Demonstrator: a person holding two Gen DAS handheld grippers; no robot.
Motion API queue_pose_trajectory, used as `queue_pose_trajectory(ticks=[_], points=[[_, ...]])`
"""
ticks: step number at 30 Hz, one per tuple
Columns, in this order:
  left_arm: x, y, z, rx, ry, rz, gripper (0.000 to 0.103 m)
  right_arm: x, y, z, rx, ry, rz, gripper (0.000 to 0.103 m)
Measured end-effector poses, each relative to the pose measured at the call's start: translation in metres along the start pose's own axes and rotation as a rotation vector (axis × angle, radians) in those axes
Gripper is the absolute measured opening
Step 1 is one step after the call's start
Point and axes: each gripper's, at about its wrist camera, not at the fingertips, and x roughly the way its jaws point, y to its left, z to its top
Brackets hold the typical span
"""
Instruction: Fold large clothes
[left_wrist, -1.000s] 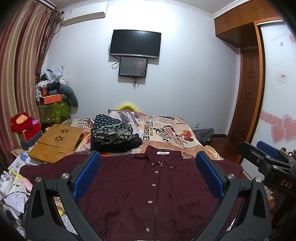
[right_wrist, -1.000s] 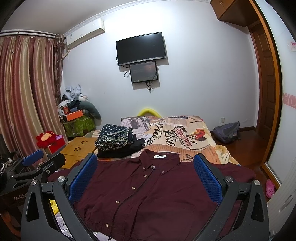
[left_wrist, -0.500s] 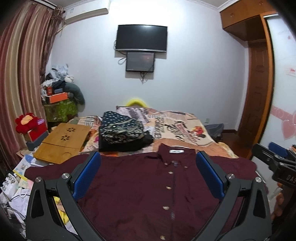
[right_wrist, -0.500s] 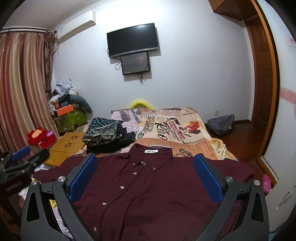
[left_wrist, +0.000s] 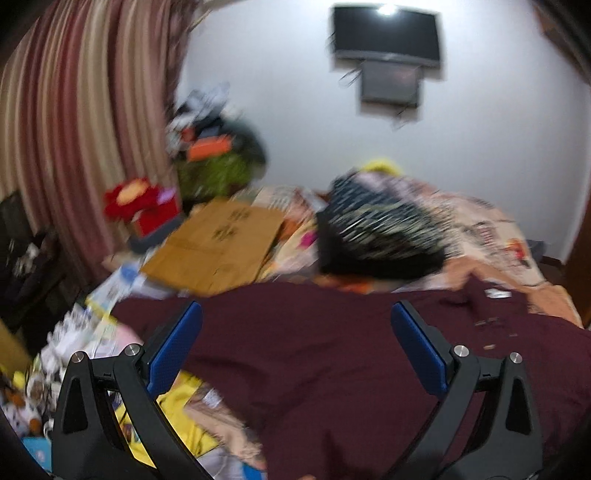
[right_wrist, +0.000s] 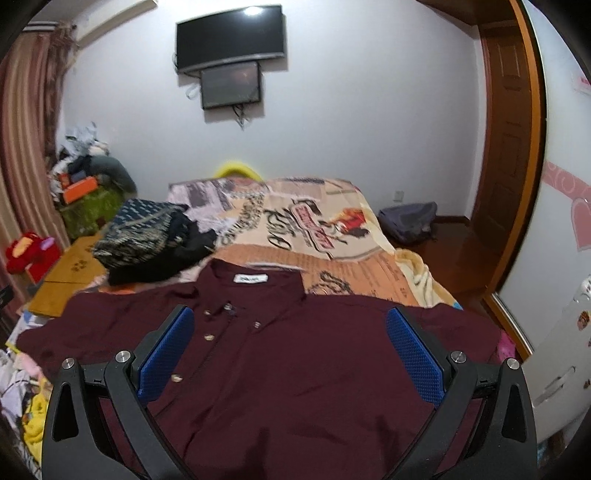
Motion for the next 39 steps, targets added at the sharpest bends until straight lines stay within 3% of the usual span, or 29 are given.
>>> queue_pose_trajectory(ticks=[9, 16, 18, 20, 23, 26, 30, 32, 33, 35, 39], points=[[0.106, 0.111, -0.046, -0.312, 0.306, 0.062, 0.101, 0.032, 0.003, -0.001, 0.017, 0.099, -0.007, 0.103], [0.177, 0.176, -0.084, -0.525, 0.477, -0.064, 0.100, 0.051, 0.007, -0.001, 0.001, 0.136, -0.015, 0.103], [0.189, 0.186, -0.096, -0.597, 0.511, -0.103, 0.097, 0.055, 0.010, -0.002, -0.003, 0.145, -0.019, 0.103], [0.204, 0.196, -0.110, -0.676, 0.555, -0.146, 0.084, 0.059, 0.012, -0.002, -0.009, 0.153, -0.020, 0.103], [0.224, 0.205, -0.127, -0.749, 0.614, -0.142, 0.079, 0.065, 0.017, -0.003, -0.026, 0.168, -0.026, 0.103], [0.237, 0.208, -0.134, -0.781, 0.619, -0.176, 0.068, 0.069, 0.022, -0.004, -0.046, 0.174, -0.031, 0.103], [0.245, 0.205, -0.133, -0.799, 0.602, -0.163, 0.060, 0.070, 0.031, -0.006, -0.069, 0.181, -0.031, 0.103], [0.243, 0.201, -0.130, -0.790, 0.578, -0.157, 0.044, 0.070, 0.035, -0.007, -0.092, 0.180, -0.029, 0.103], [0.244, 0.200, -0.128, -0.780, 0.565, -0.163, 0.030, 0.069, 0.038, -0.008, -0.104, 0.180, -0.029, 0.103], [0.235, 0.196, -0.116, -0.742, 0.530, -0.131, 0.018, 0.067, 0.041, -0.008, -0.126, 0.175, -0.029, 0.103], [0.211, 0.176, -0.077, -0.572, 0.444, -0.043, 0.011, 0.062, 0.045, -0.007, -0.157, 0.166, -0.021, 0.103]])
